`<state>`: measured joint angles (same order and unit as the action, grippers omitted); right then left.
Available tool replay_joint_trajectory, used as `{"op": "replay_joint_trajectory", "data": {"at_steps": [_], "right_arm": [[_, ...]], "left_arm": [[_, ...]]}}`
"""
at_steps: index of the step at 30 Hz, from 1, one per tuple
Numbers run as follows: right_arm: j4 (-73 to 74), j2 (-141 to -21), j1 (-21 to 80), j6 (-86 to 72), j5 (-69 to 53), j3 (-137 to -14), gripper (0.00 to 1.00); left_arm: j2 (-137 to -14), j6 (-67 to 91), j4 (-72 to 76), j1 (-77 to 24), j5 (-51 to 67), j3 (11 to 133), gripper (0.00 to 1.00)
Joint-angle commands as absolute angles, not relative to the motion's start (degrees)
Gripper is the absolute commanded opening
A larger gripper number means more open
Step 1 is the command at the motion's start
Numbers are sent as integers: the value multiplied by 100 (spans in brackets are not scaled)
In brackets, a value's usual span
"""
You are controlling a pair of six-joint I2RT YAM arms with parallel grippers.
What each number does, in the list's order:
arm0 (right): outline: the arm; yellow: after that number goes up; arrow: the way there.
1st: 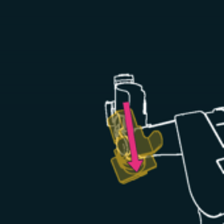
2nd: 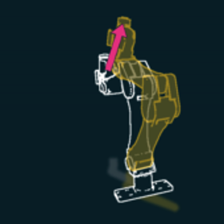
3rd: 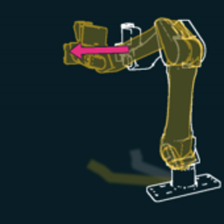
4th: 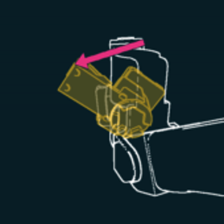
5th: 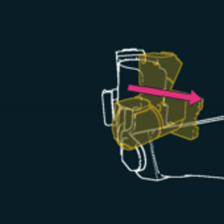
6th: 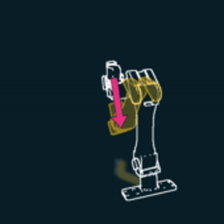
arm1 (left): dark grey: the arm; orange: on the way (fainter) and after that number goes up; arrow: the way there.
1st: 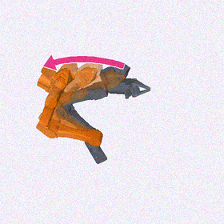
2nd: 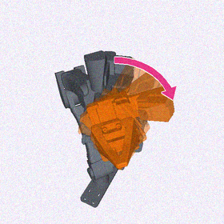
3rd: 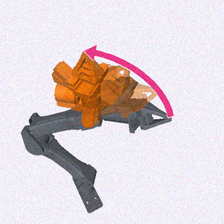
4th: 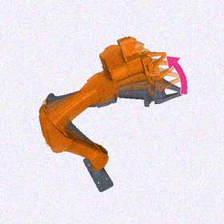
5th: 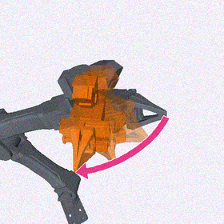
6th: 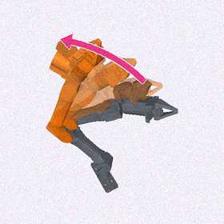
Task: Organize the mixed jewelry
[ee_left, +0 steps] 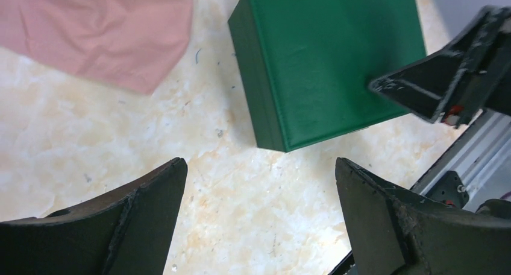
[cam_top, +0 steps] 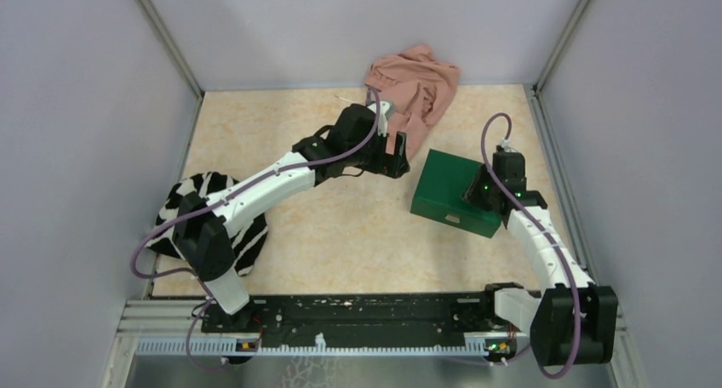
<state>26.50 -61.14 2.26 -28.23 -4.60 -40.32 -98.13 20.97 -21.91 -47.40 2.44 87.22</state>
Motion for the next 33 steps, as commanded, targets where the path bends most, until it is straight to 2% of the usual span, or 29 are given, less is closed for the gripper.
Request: {"op": "replay_joint_trajectory", "data": {"at_steps": [1, 5, 7, 11, 13, 14, 16, 25, 33], "right_arm": [[2867, -5916, 272, -2834, -454, -4195, 27], [2686, -4986, 273, -2491, -702, -4829, 33], [2713, -4911, 275, -2186, -1297, -5292, 35], [2882, -4891, 287, -1883, -1621, -6024, 49], [2786, -4796, 289, -2053, -1133, -6054, 81], [2715, -4750, 284, -2113, -952, -6018, 89], [2683, -4716, 283, -2106, -691, -6005, 95], [2652, -4612, 286, -1907, -19, -5883, 98], [2507, -4519, 283, -2014, 182, -5917, 98]], "left_arm": [[-9666, 2127, -2408, -4694, 88, 8593, 99], [-9575, 2141, -2374, -4685, 557, 8671, 99], [-9481, 2342, -2393, -4685, 759, 8822, 99], [-9058, 2426, -2363, -4686, 421, 8880, 99], [-8774, 2378, -2273, -4685, -233, 8735, 99], [-8654, 2321, -2203, -4686, -454, 8638, 99], [-8349, 2178, -2067, -4685, -805, 8446, 99], [-7499, 1970, -1650, -4685, -1548, 7647, 99], [-7313, 1968, -1647, -4687, -1581, 7433, 99]]}}
